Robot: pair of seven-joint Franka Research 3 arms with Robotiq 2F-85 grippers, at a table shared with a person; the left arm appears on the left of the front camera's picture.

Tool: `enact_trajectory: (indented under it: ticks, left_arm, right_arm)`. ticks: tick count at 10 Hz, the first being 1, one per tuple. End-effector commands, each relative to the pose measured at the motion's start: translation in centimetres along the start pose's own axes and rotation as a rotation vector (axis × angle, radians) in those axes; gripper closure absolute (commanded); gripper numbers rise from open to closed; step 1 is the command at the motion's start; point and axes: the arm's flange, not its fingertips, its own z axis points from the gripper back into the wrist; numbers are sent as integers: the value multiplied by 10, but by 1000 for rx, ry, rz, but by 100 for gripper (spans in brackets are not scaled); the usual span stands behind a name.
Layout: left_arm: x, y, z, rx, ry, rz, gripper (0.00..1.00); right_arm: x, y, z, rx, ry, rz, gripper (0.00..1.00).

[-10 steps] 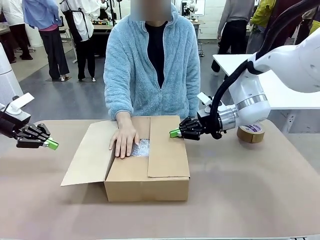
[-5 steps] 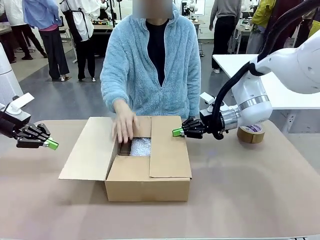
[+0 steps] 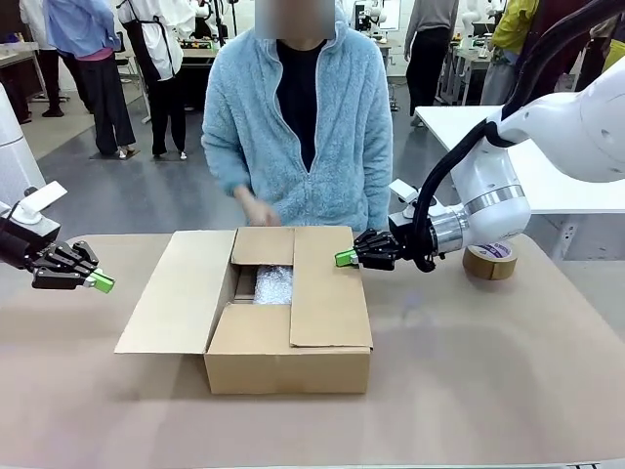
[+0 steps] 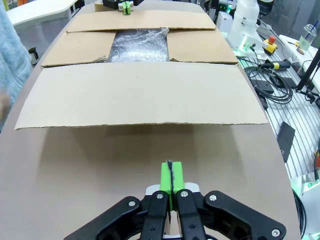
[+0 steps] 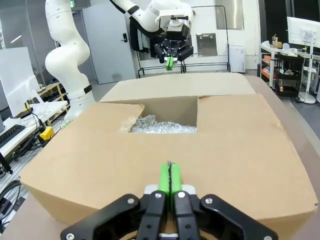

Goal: Wrap the clocks to prevent damage.
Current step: Push the right (or left) flap of the Package Box to close it, then push the left (or right) flap of the Package Box to close it.

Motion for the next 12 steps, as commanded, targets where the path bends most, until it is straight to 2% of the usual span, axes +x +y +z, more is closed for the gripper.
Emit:
enact_trajectory:
  ticks: [1,11,12]
  left_arm:
    - [1,0,1,-2,-3,-1,100]
    - [0,0,0,0,0,0,100]
    - [-17,-17,-16,14,-17,-5,100]
  right_arm:
    - [-2,1,-2,-22,15,0,99]
    - [-2,1,-2,-22,15,0,99]
    - [-2,1,-2,-22,15,0,99]
